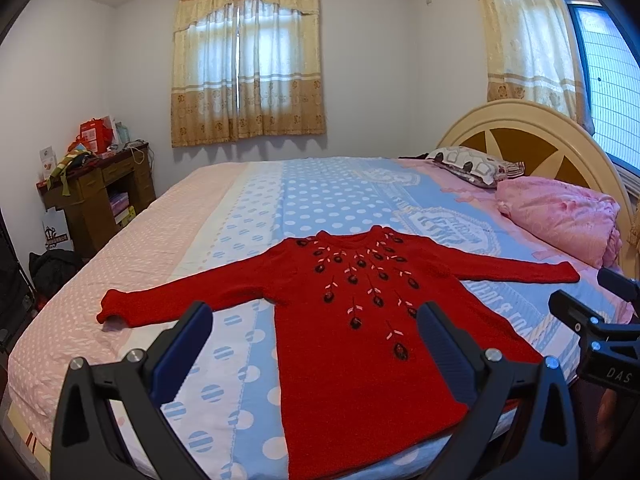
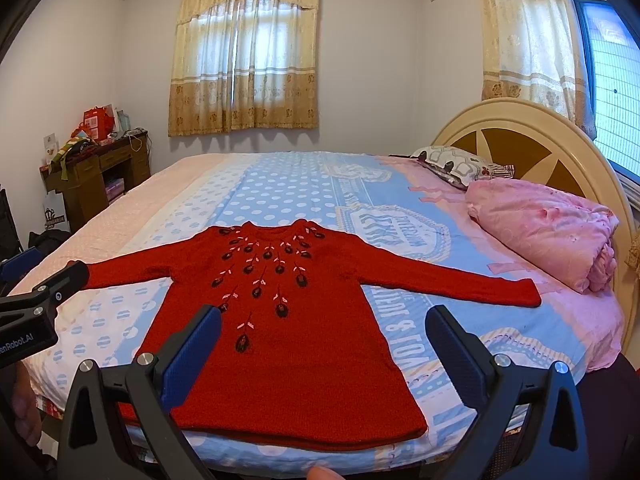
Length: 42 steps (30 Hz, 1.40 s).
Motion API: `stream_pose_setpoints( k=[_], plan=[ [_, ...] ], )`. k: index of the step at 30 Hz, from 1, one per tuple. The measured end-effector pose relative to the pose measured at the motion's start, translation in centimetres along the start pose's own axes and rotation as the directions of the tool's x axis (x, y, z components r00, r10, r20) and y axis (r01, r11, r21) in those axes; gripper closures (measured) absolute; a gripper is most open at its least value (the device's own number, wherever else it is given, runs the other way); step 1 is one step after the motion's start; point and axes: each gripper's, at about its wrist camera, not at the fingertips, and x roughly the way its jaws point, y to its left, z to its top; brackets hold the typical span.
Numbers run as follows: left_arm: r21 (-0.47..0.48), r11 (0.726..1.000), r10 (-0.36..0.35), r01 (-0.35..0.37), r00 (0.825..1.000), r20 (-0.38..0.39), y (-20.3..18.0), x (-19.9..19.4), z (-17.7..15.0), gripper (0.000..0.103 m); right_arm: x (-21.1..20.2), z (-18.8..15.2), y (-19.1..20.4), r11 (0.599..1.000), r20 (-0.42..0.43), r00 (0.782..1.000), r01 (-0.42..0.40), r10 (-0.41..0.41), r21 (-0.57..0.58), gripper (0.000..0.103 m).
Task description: Fold small clothes
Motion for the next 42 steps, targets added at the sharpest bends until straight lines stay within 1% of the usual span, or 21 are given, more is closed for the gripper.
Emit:
stream_pose_setpoints(
  k=[42],
  plan=[
    [0.005, 1.0, 0.005, -0.005, 1.0, -0.012, 0.08, 0.41, -0.31, 0.0, 0.48, -0.36, -0.39, 1.0, -0.016, 1.0, 0.006, -0.006, 0.003, 0.001]
  ],
)
